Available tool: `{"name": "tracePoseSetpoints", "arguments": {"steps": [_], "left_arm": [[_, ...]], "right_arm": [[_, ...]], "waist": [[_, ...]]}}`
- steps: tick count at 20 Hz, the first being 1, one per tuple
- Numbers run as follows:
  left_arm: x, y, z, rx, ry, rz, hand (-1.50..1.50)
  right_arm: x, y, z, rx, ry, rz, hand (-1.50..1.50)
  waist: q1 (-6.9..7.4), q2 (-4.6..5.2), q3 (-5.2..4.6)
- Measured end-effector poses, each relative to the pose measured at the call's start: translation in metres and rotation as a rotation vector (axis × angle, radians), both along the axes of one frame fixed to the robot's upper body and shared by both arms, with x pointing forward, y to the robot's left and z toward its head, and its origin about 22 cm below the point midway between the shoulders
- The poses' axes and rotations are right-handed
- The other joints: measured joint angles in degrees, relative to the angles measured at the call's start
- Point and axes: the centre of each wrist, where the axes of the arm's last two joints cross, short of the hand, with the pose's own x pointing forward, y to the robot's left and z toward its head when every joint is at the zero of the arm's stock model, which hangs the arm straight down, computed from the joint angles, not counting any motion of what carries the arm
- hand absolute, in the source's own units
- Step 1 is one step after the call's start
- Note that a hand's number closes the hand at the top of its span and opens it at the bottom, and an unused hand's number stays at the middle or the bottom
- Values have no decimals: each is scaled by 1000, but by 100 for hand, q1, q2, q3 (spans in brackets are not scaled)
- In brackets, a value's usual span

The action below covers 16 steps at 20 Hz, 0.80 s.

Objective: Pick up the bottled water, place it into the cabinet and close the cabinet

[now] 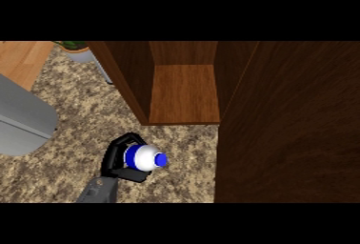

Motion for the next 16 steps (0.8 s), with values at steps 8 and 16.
{"name": "tracePoseSetpoints", "arguments": {"steps": [8,16], "left_arm": [[25,-56,44,-27,4,-9,150],[63,-107,103,-10,30,20,150]], "right_arm": [[1,-2,0,-11,0,-3,-150],[-3,-10,0,-37,-9,-10,-150]], "waist": [[0,4,-6],[-76,24,-8]]}}
